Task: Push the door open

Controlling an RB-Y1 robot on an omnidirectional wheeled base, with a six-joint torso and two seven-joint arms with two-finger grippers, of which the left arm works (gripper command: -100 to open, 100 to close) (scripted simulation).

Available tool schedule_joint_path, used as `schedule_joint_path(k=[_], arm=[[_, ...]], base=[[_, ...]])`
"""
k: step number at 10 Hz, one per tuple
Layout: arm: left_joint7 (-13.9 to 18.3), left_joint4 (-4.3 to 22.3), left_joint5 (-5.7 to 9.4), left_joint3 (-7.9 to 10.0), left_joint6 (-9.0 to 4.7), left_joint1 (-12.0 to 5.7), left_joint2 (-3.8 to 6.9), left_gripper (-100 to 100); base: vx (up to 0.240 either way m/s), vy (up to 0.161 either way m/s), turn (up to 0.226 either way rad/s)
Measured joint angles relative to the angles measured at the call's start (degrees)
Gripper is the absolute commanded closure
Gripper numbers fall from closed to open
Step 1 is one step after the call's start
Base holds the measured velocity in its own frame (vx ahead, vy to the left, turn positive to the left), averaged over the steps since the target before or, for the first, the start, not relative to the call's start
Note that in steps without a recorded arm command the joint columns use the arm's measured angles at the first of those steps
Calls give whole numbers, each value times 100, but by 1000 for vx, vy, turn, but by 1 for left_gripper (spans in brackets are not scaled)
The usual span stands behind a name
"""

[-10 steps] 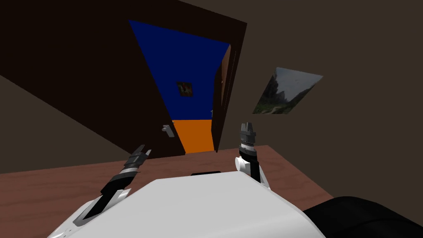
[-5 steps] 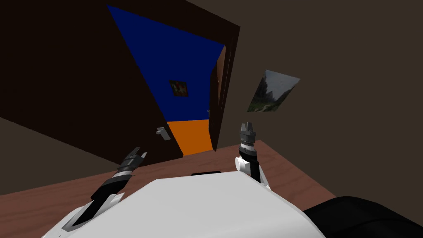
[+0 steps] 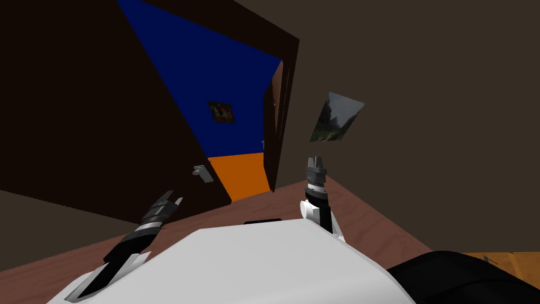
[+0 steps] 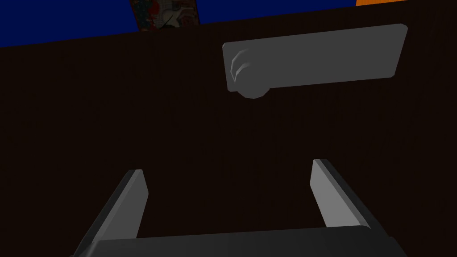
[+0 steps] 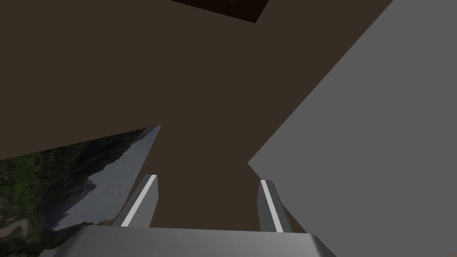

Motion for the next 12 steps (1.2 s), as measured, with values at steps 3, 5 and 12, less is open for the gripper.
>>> schedule_joint_path(k=[3, 5, 12], arm=[[197, 376, -62, 104, -79, -79, 140, -100], [308, 583, -98, 164, -123, -120, 215, -100], [645, 1265, -219, 354, -264, -278, 443, -100]], base=[[-21, 61, -175], [-23, 54, -132], [-6, 59, -138]])
